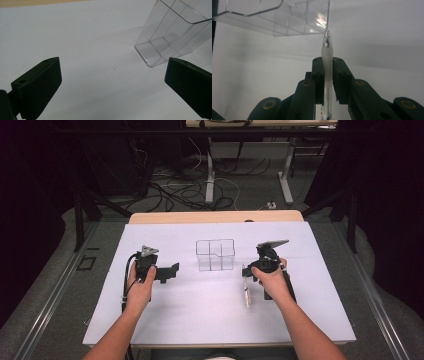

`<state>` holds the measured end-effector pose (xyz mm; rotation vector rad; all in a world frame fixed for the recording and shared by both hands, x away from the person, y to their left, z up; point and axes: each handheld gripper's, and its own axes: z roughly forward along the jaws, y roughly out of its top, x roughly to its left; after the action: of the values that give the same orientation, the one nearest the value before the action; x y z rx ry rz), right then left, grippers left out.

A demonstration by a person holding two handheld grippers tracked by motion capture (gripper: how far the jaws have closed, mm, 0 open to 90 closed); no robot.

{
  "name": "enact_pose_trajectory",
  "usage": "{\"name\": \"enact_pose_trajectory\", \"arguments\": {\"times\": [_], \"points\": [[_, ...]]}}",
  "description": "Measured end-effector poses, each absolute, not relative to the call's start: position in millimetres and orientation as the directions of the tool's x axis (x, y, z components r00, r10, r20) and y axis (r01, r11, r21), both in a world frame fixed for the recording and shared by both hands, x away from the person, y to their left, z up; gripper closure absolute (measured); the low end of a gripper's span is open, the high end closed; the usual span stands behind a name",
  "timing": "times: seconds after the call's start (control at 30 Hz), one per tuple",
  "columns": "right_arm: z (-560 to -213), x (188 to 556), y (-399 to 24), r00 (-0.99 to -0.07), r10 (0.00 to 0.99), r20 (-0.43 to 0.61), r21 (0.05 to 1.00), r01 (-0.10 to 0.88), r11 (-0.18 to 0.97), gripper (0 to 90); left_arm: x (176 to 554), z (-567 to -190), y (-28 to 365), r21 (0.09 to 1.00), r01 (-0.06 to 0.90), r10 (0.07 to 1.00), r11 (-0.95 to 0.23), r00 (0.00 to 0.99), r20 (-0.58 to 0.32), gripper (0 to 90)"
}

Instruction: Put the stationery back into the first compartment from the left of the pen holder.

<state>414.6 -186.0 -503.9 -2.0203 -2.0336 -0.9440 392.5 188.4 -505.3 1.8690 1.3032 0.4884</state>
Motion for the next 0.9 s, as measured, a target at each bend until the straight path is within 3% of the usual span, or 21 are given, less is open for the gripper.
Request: {"name": "enact_pose_trajectory", "arguments": {"times": [0.37,0.9], "points": [[-474.1,414.3,-185.9,-0.171,0.836,0.521,0.486,0.865,-0.126,80.7,392.6,-504.6,189.1,0.782,0.603,0.910,-0.158,0.396,-0.122,0.7],[-427.6,422.0,-179.3,-0.229,0.843,0.487,0.610,0.780,-0.140,80.7,392.4,-504.2,189.8,0.784,0.597,0.909,-0.172,0.403,-0.107,0.7]]}}
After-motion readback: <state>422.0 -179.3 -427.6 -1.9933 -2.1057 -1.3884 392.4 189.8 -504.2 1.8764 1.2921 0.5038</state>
